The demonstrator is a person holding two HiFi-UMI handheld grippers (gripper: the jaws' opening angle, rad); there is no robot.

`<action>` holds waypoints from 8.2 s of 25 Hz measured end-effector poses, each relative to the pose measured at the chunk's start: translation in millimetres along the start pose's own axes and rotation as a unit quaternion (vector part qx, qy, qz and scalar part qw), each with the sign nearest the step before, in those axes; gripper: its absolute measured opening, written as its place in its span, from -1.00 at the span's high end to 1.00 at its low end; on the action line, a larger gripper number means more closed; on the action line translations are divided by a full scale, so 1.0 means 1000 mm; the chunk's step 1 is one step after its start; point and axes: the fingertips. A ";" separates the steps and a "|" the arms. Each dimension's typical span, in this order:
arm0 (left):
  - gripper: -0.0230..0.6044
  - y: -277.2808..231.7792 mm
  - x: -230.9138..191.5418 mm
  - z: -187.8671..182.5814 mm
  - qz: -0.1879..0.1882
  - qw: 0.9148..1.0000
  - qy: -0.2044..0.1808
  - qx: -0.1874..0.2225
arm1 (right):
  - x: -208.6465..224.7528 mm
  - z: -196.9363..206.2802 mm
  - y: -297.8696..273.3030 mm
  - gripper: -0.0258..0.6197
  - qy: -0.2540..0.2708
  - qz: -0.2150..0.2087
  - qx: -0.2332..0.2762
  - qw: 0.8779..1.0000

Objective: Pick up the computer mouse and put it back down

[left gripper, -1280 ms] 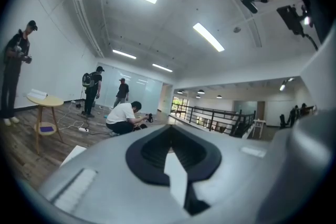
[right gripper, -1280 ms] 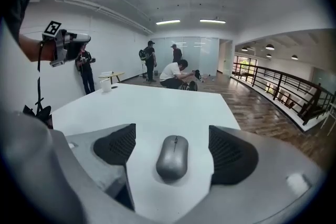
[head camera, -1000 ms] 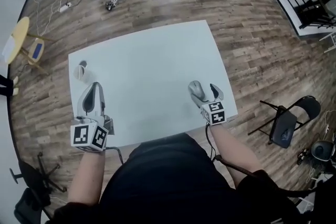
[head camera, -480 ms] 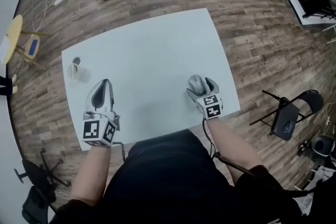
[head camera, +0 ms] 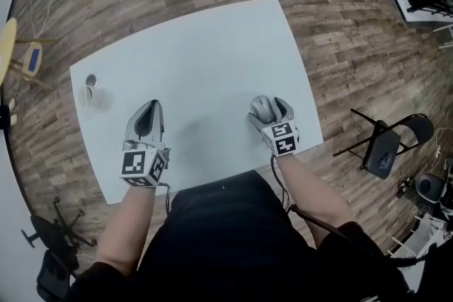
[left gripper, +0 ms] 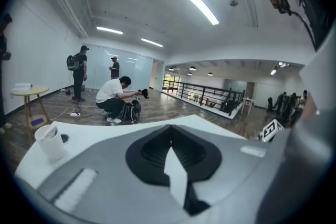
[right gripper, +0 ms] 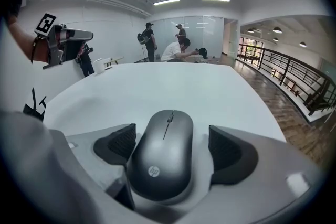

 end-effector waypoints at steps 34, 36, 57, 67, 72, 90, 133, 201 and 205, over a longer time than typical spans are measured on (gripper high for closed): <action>0.90 0.018 -0.002 -0.022 -0.004 1.000 -0.011 0.018 | 0.003 -0.003 0.000 0.01 -0.029 0.015 -0.011 0.999; 0.90 0.018 -0.004 -0.023 -0.007 1.000 -0.011 0.019 | 0.004 -0.005 0.001 0.01 -0.033 0.015 -0.009 0.999; 0.90 0.018 -0.007 -0.052 -0.016 0.998 -0.012 0.058 | 0.024 -0.071 0.038 0.01 -0.024 0.040 0.052 0.998; 0.90 0.021 -0.004 -0.079 -0.019 0.996 -0.019 0.090 | 0.030 -0.111 0.074 0.01 0.003 0.041 0.071 0.997; 0.90 0.022 -0.001 -0.090 -0.019 0.993 -0.031 0.110 | 0.029 -0.137 0.093 0.01 0.011 0.038 0.094 0.995; 0.90 0.047 -0.021 -0.141 -0.047 0.985 -0.030 0.161 | 0.024 -0.217 0.155 0.01 0.012 0.034 0.165 0.986; 0.90 0.049 -0.038 -0.134 -0.039 0.987 -0.019 0.152 | 0.017 -0.214 0.146 0.01 0.011 0.067 0.164 0.984; 0.90 0.032 -0.031 -0.026 -0.047 0.999 0.000 0.006 | 0.009 -0.121 0.078 0.01 -0.026 0.038 0.053 0.998; 0.90 0.029 -0.028 -0.020 -0.043 0.999 -0.001 0.001 | 0.011 -0.107 0.073 0.01 -0.033 0.043 0.041 0.998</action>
Point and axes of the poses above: the fingertips, and each gripper's own axes: y backward along the fingers, x to its right, z out of its underside, and after that the axes turned 2 degrees about -x, right-handed
